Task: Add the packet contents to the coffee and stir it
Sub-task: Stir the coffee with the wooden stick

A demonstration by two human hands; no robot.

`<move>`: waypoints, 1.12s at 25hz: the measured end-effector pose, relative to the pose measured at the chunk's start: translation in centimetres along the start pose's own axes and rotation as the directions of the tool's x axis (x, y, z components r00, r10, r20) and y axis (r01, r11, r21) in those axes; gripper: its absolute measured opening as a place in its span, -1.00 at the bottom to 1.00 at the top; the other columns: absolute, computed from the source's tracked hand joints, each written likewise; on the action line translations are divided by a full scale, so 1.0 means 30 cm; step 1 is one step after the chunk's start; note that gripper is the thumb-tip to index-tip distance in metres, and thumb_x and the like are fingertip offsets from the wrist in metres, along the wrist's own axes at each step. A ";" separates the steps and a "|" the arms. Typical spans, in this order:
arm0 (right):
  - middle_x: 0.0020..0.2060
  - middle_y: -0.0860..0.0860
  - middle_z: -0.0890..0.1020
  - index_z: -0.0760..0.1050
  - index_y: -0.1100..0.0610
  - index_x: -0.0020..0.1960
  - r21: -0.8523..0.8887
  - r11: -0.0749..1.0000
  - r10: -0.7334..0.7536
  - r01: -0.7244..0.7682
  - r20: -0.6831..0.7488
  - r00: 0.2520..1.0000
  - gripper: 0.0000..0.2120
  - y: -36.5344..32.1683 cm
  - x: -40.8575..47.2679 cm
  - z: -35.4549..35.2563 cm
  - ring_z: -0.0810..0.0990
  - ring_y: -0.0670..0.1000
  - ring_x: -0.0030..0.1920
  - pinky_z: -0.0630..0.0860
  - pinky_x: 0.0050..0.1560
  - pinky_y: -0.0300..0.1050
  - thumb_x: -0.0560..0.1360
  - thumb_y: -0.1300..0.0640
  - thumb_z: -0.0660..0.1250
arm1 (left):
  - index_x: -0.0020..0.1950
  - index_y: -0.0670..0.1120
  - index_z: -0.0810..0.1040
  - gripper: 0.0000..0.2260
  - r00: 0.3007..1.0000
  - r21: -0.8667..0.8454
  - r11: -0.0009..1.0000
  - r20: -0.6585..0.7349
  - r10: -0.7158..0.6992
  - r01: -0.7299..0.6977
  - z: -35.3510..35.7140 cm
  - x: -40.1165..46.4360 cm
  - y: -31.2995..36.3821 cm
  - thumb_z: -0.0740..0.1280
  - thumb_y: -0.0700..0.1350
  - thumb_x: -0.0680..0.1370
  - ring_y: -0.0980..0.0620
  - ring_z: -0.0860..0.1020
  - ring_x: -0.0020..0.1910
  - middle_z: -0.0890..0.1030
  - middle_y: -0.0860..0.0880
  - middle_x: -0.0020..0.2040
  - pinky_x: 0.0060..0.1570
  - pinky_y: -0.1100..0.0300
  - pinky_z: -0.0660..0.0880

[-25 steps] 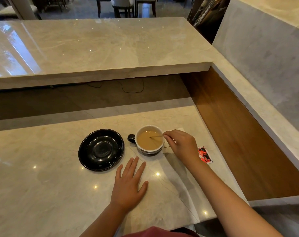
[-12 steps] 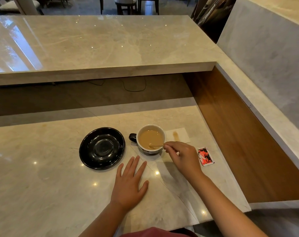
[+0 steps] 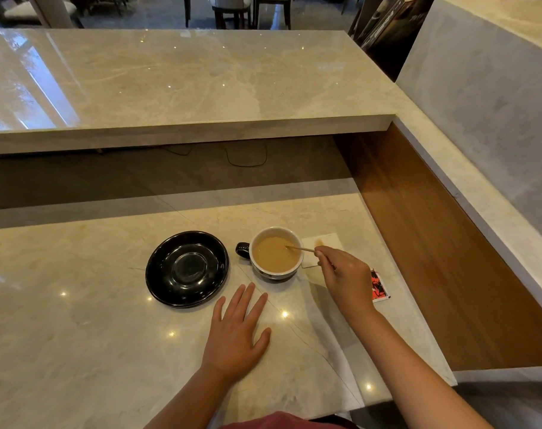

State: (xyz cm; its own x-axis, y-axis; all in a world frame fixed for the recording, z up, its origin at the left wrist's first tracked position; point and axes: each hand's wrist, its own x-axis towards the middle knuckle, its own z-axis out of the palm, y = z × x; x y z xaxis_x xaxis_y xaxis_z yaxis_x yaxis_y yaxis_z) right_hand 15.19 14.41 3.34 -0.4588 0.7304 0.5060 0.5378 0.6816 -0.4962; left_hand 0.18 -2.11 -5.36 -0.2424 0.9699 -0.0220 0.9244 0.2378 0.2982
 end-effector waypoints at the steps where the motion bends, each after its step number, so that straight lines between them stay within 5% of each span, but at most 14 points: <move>1: -0.34 0.15 0.72 0.64 0.27 -0.11 -0.037 0.999 -0.035 0.035 0.015 0.999 -0.90 0.005 0.002 -0.015 0.66 0.12 -0.41 0.62 -0.45 -0.06 0.38 0.36 0.46 | 0.50 0.13 -0.01 -0.45 1.000 0.004 1.000 0.000 0.001 -0.001 0.001 0.001 -0.001 -0.05 0.25 0.54 0.06 -0.22 0.45 -0.02 -0.01 0.53 0.37 0.03 -0.34; 6: -0.37 0.13 0.69 0.62 0.23 -0.14 -0.042 0.993 -0.103 0.109 0.122 0.987 -0.94 -0.007 -0.007 -0.050 0.63 0.14 -0.42 0.59 -0.47 -0.02 0.41 0.34 0.44 | 0.49 0.17 -0.13 -0.45 1.000 0.029 1.000 0.018 0.000 0.000 0.006 0.000 -0.006 -0.08 0.27 0.54 0.09 -0.28 0.44 -0.09 0.01 0.52 0.37 0.02 -0.37; 15: -0.16 0.10 0.74 0.65 0.19 -0.01 0.224 0.964 0.119 -0.146 0.133 0.984 -0.86 -0.079 -0.060 0.034 0.68 0.05 -0.17 0.57 -0.13 -0.17 0.45 0.31 0.40 | 0.50 0.10 0.06 -0.45 1.000 0.007 1.000 -0.019 0.000 0.000 0.006 0.002 0.000 -0.01 0.23 0.53 0.03 -0.15 0.46 0.06 -0.05 0.53 0.39 -0.02 -0.25; 22: -0.26 0.13 0.73 0.64 0.27 -0.07 0.052 0.992 -0.114 0.111 0.056 0.992 -0.87 -0.066 0.000 0.036 0.68 0.07 -0.33 0.62 -0.35 -0.16 0.38 0.36 0.45 | 0.50 0.10 0.08 -0.45 0.999 0.011 1.000 -0.032 0.001 -0.001 0.007 0.001 0.000 0.03 0.23 0.54 0.03 -0.12 0.46 0.09 -0.06 0.52 0.37 0.01 -0.30; 28: -0.48 0.11 0.61 0.58 0.23 -0.23 -0.182 0.966 -0.138 0.184 0.240 0.961 -0.89 -0.028 0.033 -0.038 0.54 0.13 -0.51 0.50 -0.60 -0.07 0.35 0.39 0.46 | 0.50 0.13 -0.02 -0.44 1.000 0.026 1.000 -0.021 -0.002 0.002 0.013 0.001 -0.003 -0.03 0.26 0.53 0.07 -0.19 0.45 -0.01 -0.01 0.52 0.38 0.01 -0.31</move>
State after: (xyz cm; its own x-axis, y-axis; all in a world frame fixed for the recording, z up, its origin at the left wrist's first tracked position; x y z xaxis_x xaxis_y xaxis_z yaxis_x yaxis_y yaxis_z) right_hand 15.10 14.52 5.07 -0.6850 0.6182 0.3854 0.5635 0.7849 -0.2577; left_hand 0.20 -2.07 -5.75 -0.2501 0.9682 -0.0025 0.9312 0.2412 0.2732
